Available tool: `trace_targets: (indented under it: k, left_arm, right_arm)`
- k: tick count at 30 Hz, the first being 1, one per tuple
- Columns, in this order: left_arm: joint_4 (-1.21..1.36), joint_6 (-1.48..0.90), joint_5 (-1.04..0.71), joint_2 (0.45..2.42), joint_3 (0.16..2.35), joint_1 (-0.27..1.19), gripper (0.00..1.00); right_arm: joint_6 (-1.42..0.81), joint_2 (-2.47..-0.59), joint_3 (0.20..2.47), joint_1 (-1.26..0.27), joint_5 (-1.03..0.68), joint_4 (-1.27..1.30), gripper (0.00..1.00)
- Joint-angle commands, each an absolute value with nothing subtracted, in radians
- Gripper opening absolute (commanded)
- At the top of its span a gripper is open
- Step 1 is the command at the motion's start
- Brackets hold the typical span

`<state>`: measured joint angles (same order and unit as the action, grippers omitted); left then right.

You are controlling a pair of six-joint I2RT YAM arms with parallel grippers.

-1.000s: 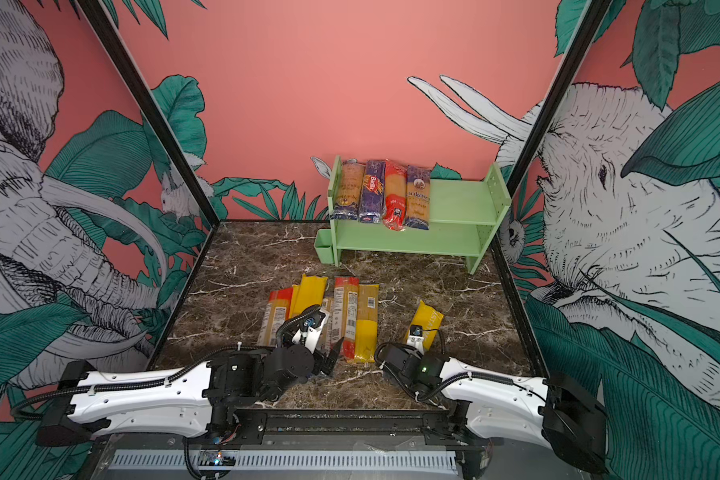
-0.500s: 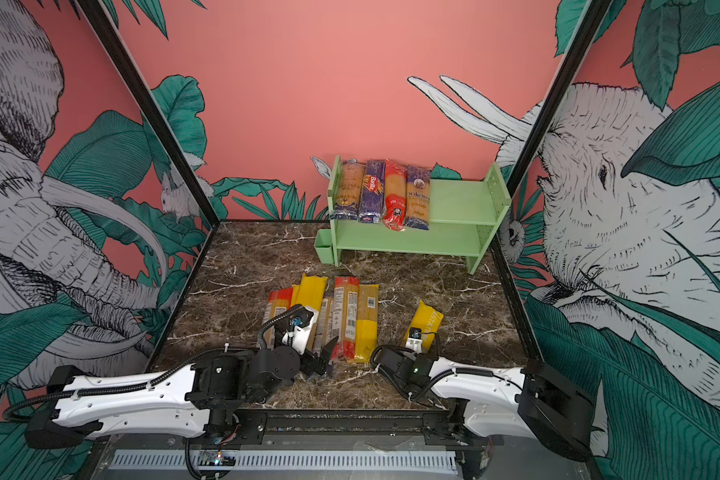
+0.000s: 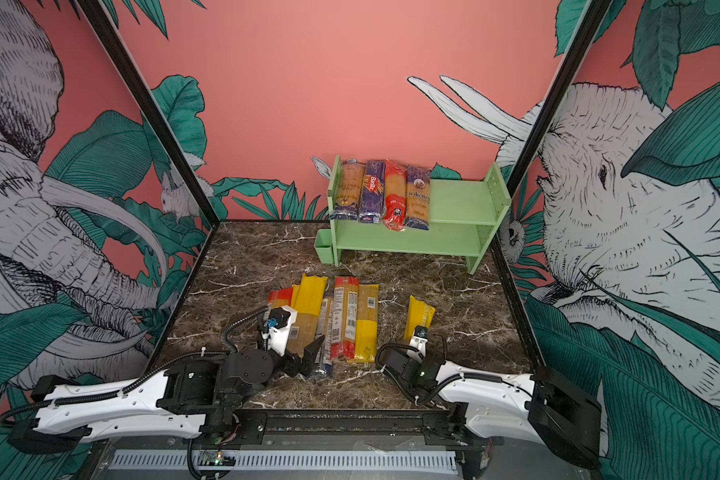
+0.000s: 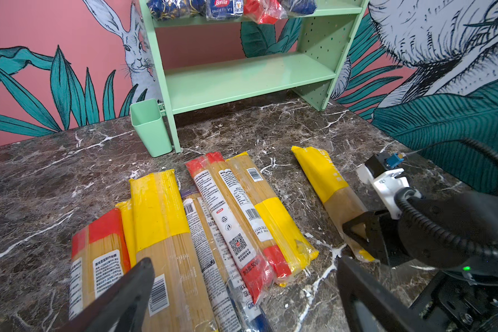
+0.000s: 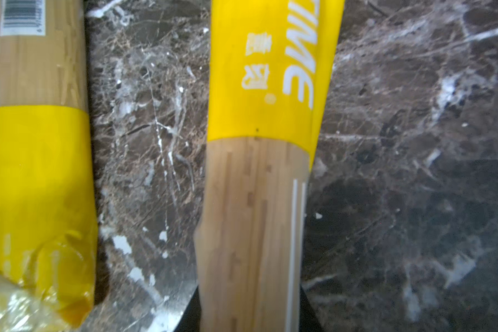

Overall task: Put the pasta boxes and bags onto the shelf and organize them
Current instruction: 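Lift the Pastatime bag upright and carry it toward the upper shelf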

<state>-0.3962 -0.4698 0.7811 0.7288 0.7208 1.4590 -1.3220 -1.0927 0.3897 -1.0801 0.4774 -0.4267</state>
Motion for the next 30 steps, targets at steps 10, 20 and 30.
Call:
trace_targets:
  k: [10,20,30]
  left_arm:
    - [-0.344,-0.329,0.884,0.799,0.753,1.463,0.99]
    - [-0.345,-0.276,0.821,1.009,0.944,1.446,0.99]
    - [-0.316,-0.250,0.716,1.046,1.011,1.390,0.99]
  right_arm:
    - [-1.216,-0.653,0.518,-1.086,0.382,-0.824,0.00]
    - [-1.012,-0.583,0.776,-1.060,0.433,-0.990,0.00]
    - [-0.786,-0.660,1.148,-1.008,0.562,-1.144,0.00]
